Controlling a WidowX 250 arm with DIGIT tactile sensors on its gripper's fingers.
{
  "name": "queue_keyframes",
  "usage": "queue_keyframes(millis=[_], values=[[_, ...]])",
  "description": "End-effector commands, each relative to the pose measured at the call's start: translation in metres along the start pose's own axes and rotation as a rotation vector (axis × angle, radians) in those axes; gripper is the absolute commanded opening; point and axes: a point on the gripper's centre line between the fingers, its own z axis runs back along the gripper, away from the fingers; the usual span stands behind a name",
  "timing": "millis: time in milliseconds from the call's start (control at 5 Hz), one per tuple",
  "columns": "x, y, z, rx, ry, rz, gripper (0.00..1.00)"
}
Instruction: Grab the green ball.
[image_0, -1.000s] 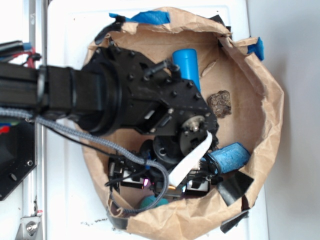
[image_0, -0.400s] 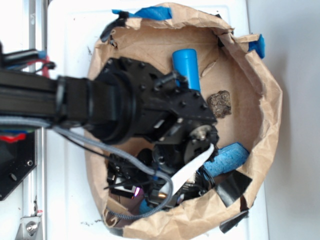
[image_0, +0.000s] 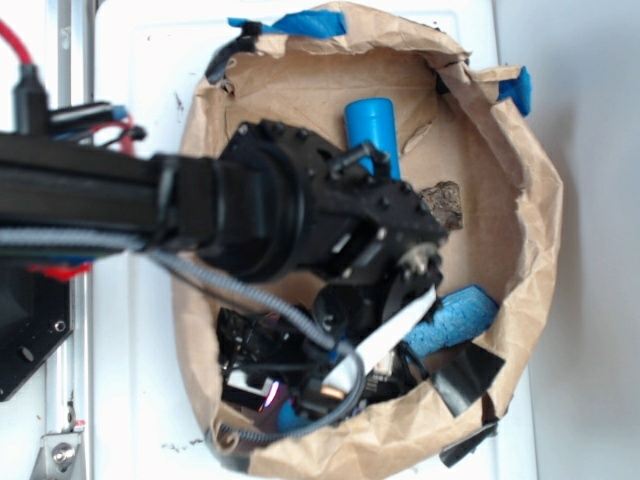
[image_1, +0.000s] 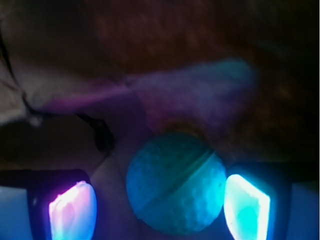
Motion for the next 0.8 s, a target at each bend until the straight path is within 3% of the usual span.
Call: queue_keyframes(millis=[0,200,600], values=[[-0.004,0.009,-0.014,0.001,-0.050,-0.046,0.33],[-0.006,0.009,-0.012,0.007,-0.036,-0.041,0.00],[0.000,0.003,0.005,0.027,-0.016,-0.011,0.00]])
